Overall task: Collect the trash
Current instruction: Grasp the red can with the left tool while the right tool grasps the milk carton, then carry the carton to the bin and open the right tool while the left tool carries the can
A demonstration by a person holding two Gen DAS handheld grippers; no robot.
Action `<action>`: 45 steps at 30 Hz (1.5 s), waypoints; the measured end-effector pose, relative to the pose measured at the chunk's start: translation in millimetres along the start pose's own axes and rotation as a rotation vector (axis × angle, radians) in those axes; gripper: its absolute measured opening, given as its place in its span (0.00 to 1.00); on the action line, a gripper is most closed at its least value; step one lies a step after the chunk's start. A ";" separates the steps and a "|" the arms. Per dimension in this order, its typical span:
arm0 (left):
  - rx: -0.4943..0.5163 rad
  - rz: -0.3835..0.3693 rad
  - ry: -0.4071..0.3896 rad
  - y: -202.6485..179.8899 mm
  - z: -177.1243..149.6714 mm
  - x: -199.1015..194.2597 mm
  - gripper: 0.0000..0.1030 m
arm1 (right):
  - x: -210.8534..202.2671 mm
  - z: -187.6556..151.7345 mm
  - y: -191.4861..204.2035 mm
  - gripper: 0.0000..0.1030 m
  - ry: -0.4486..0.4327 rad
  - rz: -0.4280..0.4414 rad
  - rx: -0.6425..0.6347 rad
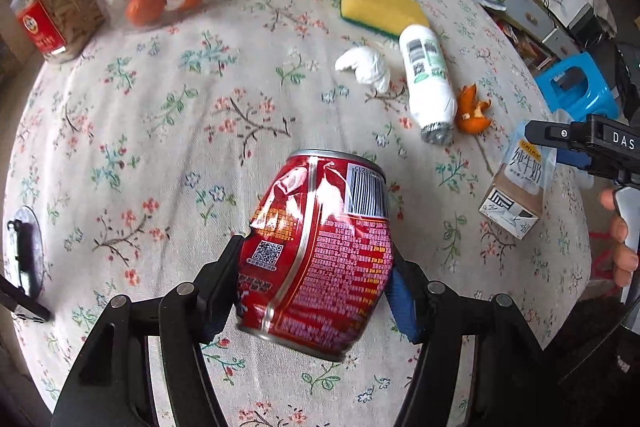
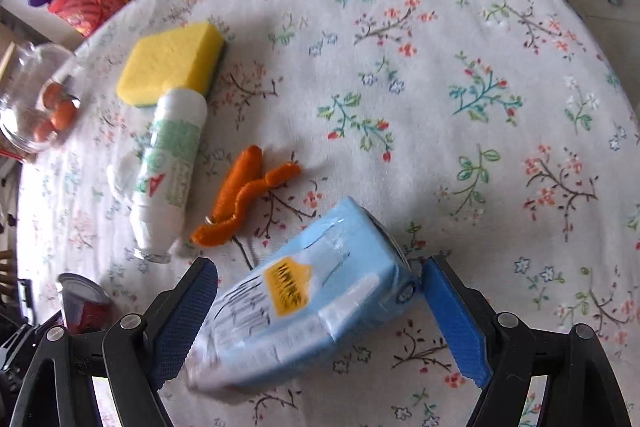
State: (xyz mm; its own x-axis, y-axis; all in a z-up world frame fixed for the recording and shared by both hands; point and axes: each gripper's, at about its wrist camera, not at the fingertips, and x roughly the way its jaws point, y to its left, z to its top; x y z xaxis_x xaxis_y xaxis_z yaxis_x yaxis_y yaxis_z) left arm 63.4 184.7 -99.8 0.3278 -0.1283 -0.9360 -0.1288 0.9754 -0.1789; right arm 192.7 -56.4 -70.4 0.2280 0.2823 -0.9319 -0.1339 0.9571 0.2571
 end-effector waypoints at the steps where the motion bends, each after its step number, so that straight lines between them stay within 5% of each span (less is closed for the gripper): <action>1: 0.000 -0.002 0.007 -0.3 0.4 3.5 0.65 | 2.6 -0.3 1.0 0.85 0.005 -0.005 -0.004; 12: 0.060 0.059 0.017 -24.6 13.6 18.9 0.66 | -7.7 -21.8 -8.5 0.87 -0.024 -0.081 -0.043; 18: 0.057 0.051 0.016 -26.2 16.1 21.1 0.69 | -2.0 -29.3 -29.9 0.88 0.042 0.092 0.144; 22: 0.042 0.032 0.004 -17.5 9.9 16.1 0.70 | 1.8 -28.1 -24.3 0.88 0.029 0.124 0.215; 28: 0.049 0.024 -0.025 -9.9 -3.8 8.8 0.70 | 23.2 -32.7 -4.3 0.89 0.039 0.049 0.224; 35: -0.006 -0.071 -0.018 0.1 -8.4 3.2 0.70 | 29.3 -46.5 24.8 0.89 0.010 -0.103 -0.010; 38: -0.045 -0.089 -0.016 5.4 -11.4 -1.0 0.65 | 26.8 -52.5 24.3 0.82 0.011 -0.117 -0.060; 43: -0.050 -0.147 -0.003 -1.9 -14.7 -5.6 0.65 | 14.9 -57.5 5.0 0.58 0.017 -0.078 -0.084; 45: -0.041 -0.168 -0.006 -11.7 -12.6 -7.6 0.65 | 10.1 -57.0 -7.7 0.57 0.025 -0.045 -0.062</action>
State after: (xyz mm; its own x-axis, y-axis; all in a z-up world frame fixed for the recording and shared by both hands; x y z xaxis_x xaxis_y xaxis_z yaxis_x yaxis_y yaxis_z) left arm 50.6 172.0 -94.4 0.3537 -0.2874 -0.8901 -0.1102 0.9322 -0.3448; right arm 141.0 -64.7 -96.3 0.2115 0.2363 -0.9484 -0.1833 0.9627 0.1990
